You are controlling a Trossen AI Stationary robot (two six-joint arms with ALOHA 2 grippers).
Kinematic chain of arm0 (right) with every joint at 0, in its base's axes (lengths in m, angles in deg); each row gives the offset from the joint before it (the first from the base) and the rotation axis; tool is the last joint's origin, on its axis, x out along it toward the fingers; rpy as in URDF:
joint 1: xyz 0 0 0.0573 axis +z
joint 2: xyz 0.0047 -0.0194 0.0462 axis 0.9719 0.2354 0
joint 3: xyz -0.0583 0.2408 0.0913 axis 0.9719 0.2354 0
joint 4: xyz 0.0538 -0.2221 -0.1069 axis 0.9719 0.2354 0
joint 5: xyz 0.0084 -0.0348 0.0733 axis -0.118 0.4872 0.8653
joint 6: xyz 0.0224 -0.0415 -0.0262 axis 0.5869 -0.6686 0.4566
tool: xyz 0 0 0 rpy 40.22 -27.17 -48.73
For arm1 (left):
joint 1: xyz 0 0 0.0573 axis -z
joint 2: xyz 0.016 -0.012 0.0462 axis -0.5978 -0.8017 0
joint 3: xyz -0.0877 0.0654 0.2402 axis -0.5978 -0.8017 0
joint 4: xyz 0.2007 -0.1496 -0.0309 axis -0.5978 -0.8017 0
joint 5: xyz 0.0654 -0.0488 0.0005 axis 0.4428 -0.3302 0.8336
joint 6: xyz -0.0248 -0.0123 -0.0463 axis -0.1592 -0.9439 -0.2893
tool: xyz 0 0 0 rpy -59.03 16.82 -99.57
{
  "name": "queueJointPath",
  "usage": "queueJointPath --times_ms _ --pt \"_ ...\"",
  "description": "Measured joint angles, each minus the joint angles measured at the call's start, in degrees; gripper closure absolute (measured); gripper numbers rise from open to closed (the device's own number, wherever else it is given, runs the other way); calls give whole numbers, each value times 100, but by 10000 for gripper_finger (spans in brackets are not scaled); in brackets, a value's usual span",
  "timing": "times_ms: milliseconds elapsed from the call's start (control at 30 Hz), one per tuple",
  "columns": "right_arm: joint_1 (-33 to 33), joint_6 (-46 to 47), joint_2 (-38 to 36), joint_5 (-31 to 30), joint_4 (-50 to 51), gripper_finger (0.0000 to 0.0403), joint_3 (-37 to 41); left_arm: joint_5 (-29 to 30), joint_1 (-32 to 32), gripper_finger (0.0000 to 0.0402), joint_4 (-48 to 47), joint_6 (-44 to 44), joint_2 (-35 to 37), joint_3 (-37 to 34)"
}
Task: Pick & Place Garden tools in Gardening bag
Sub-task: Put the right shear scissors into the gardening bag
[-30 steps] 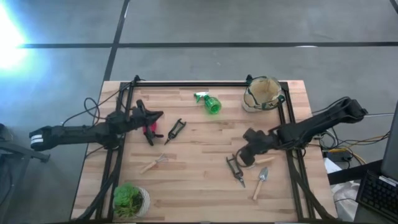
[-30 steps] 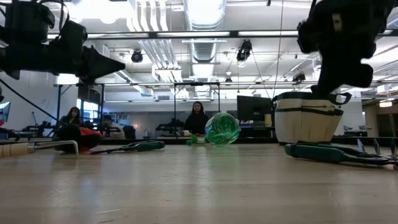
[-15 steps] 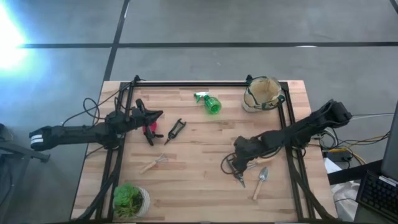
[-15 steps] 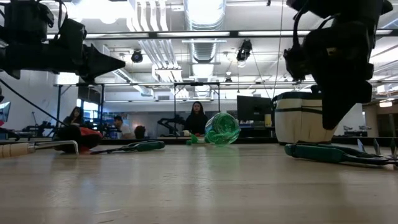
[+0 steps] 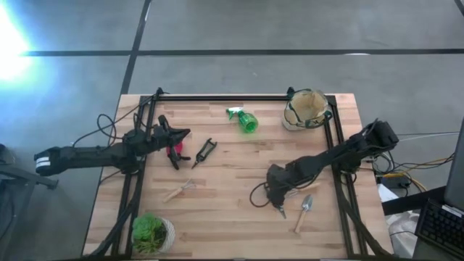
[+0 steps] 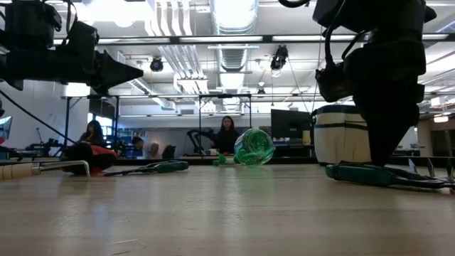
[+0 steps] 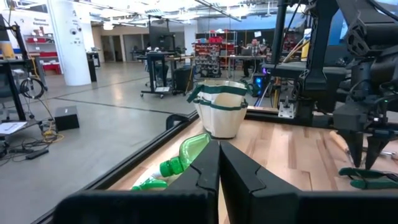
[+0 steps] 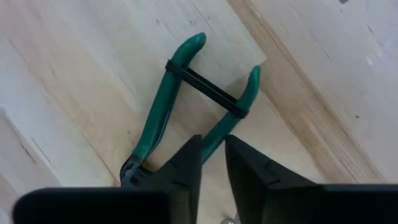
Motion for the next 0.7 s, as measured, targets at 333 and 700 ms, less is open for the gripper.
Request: queueJointPath --times_ms 333,700 --pt "-74 561 65 -180 74 255 28 15 0 387 0 0 0 0" --pt "-179 728 492 -201 -9 252 26 30 2 387 -2 0 0 0"
